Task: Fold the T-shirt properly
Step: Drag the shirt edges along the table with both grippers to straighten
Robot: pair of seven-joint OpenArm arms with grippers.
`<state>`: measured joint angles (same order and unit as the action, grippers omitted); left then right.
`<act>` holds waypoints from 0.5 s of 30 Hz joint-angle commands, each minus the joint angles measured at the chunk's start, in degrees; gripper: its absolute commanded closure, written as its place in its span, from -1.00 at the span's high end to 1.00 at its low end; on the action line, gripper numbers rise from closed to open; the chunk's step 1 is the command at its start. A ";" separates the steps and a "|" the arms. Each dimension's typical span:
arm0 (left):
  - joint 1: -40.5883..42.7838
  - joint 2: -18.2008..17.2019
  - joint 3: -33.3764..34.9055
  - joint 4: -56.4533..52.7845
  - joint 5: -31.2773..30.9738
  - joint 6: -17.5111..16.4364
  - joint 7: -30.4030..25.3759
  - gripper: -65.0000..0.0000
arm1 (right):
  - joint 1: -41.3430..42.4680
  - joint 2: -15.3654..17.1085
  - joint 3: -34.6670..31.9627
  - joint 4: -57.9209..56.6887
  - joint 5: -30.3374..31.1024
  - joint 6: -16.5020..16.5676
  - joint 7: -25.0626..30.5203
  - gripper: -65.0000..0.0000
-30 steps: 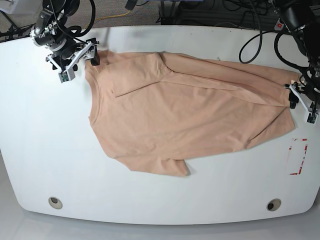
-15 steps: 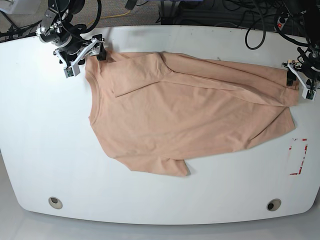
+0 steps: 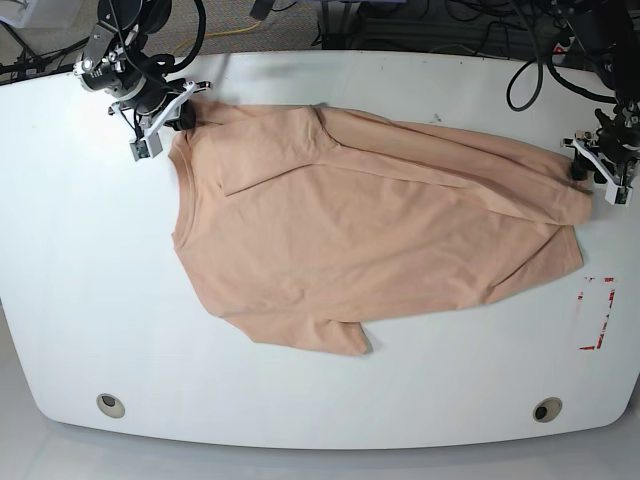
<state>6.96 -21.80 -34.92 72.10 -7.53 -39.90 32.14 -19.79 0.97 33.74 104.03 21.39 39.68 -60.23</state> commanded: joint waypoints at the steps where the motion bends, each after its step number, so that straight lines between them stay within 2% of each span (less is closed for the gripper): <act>1: 0.38 -0.66 1.82 1.18 1.86 -0.10 2.10 -0.73 | -0.12 0.83 0.33 1.25 0.81 0.32 0.84 -1.00; 3: 2.05 -0.66 1.82 2.59 1.86 -0.10 2.19 -0.87 | -0.30 0.92 0.51 1.51 0.81 0.32 0.75 -1.00; 7: 7.06 -0.66 1.73 9.18 1.77 -0.10 2.19 -0.87 | -2.93 2.85 0.68 3.00 1.34 0.32 0.67 -1.00; 15: 16.73 -0.40 -0.29 18.59 1.42 -0.10 2.19 -0.87 | -6.71 4.35 0.77 6.43 0.81 0.32 0.67 -1.00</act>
<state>22.06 -21.19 -33.54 87.61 -6.04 -40.16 34.68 -26.17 3.97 34.17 108.68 21.39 39.68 -60.49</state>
